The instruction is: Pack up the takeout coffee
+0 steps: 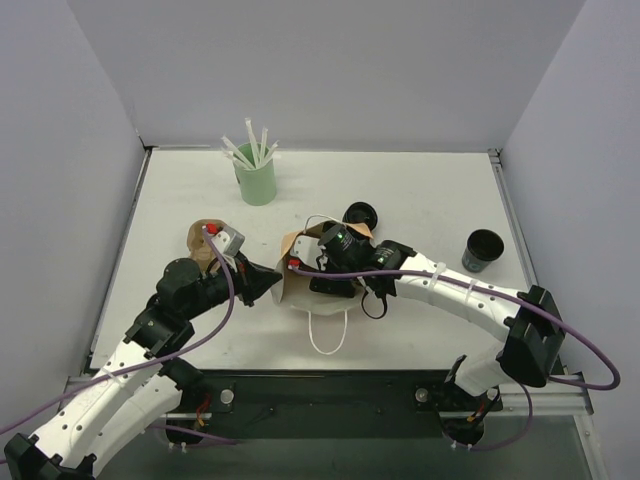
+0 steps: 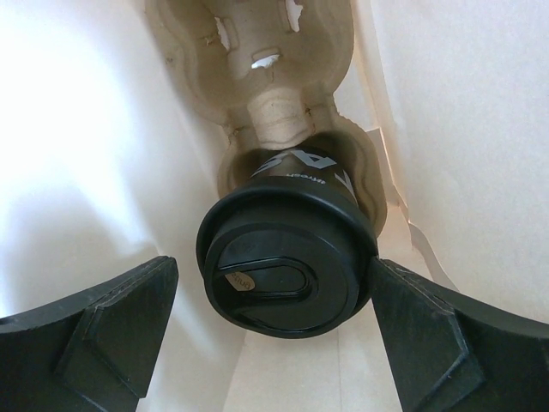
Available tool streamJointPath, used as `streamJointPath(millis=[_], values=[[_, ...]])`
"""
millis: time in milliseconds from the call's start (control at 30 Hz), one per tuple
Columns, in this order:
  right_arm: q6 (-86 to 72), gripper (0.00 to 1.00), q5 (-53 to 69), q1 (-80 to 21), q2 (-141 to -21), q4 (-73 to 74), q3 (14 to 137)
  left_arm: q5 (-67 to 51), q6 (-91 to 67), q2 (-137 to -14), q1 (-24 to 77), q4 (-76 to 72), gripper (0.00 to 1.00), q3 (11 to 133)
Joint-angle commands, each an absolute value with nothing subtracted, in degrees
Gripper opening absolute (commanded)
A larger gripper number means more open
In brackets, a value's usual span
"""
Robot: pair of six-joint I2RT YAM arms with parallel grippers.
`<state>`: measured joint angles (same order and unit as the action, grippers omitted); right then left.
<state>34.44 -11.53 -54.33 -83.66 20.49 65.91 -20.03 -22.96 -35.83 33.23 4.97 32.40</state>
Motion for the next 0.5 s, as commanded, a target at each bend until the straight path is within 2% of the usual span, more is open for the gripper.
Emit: streamJointPath(millis=[0, 200, 333, 467], values=[[33.22, 1.0, -14.41, -53.35, -80.6, 20.48, 68.64, -21.71, -23.2, -35.95, 33.4, 6.15, 0.0, 35.16], [33.31, 1.0, -13.98, -53.35, -79.8, 20.39, 68.64, -21.8, -23.2, -36.21, 33.4, 6.5, 0.0, 35.51], [33.57, 0.95, -12.92, -53.44, -79.28, 20.48, 68.73, -22.41, -23.12, -36.56, 33.4, 6.5, 0.0, 35.95], [33.4, 0.95, -13.09, -53.35, -79.54, 21.18, 69.08, -22.5, -23.03, -37.09, 33.4, 7.12, 0.0, 36.65]])
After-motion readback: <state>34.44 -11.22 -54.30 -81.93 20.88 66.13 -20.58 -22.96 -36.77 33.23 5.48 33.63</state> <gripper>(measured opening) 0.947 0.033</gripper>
